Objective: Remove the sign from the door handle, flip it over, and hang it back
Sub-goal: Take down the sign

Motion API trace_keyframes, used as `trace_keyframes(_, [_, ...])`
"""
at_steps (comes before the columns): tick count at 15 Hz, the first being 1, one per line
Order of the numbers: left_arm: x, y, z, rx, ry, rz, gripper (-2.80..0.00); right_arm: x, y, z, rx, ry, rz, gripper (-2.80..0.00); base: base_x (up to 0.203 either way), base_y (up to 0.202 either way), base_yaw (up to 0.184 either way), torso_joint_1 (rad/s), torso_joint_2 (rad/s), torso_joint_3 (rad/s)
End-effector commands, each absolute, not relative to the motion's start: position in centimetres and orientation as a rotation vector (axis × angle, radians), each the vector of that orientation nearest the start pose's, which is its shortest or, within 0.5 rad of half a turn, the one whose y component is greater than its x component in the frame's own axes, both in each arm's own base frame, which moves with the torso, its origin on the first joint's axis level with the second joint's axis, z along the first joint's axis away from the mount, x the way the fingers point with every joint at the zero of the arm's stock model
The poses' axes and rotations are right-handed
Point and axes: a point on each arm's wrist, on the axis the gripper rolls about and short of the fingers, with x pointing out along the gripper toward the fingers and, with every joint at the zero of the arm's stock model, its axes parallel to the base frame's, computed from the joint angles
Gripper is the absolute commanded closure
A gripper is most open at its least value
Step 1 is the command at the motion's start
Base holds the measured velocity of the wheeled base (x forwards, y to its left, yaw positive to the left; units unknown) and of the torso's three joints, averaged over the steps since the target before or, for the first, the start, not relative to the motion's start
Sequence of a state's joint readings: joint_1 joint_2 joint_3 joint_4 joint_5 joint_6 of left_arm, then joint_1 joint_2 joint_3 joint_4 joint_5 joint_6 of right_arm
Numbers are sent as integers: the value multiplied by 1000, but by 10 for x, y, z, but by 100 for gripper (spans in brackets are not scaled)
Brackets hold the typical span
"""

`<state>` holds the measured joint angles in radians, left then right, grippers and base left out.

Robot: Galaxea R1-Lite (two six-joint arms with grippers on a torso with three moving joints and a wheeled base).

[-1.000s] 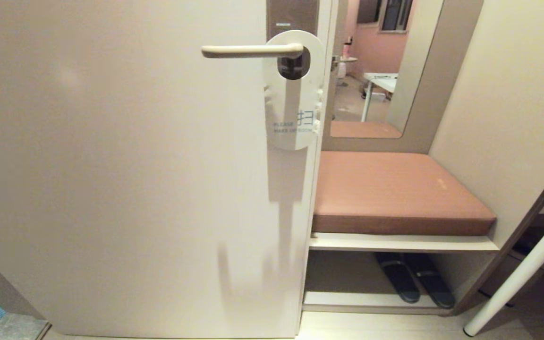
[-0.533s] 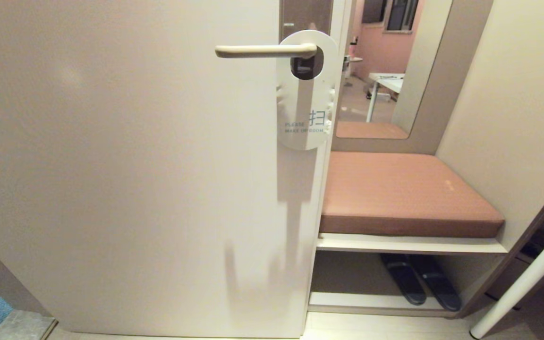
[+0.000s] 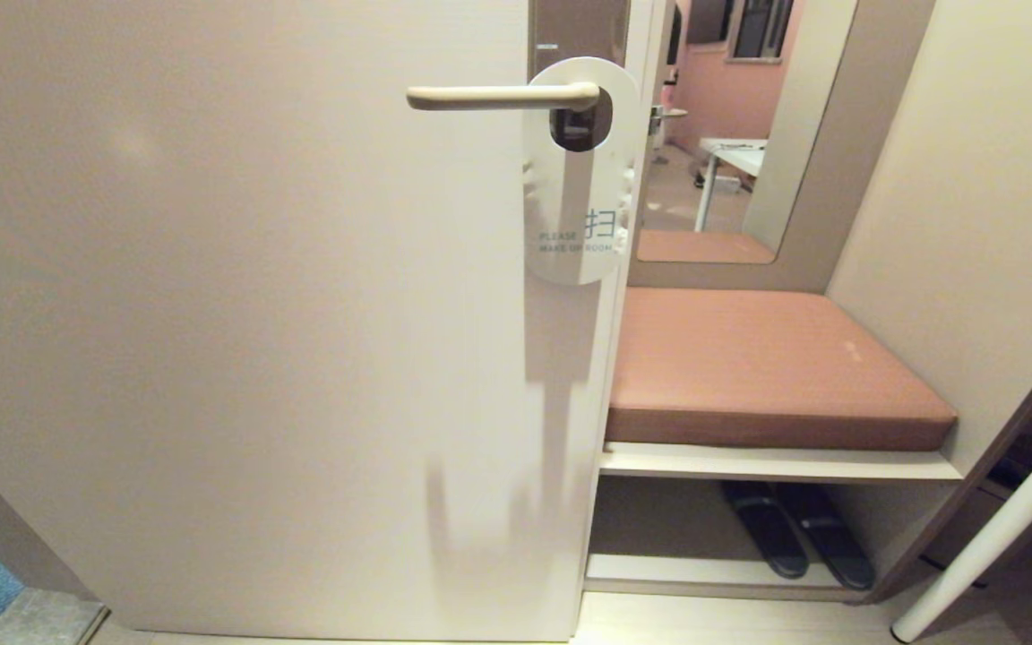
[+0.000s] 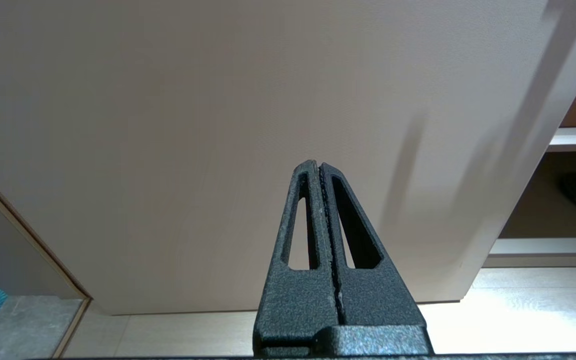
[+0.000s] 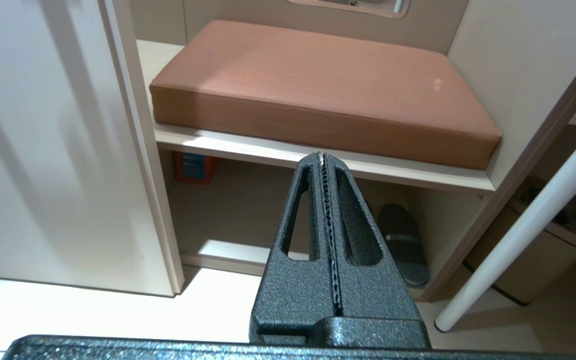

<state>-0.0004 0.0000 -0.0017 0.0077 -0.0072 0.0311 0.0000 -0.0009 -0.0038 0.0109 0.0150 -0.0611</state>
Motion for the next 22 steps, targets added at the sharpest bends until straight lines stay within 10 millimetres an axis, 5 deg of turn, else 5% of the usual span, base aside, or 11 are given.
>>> trace_keyframes(1, [-23,0,75,31,6,-8,0,-24,0,80,-65,-6,21,0,0,0,0,0,0,0])
trace_keyframes(5, [-23,0,75,31,6,-7,0,-29,1,92,-81,-31,52,0,0,0,0,0,0,0])
trace_keyframes(12, [-23,0,75,31,4,-7,0,-36,3,171,-87,-65,110,0,0,0,0,0,0,0])
trace_keyframes(17, [-23,0,75,31,6,-8,0,-5,1,242,-104,-26,41,0,0,0,0,0,0,0])
trace_keyframes(22, [-23,0,75,31,6,-7,0,48,1,285,-146,56,18,0,0,0,0,0,0,0])
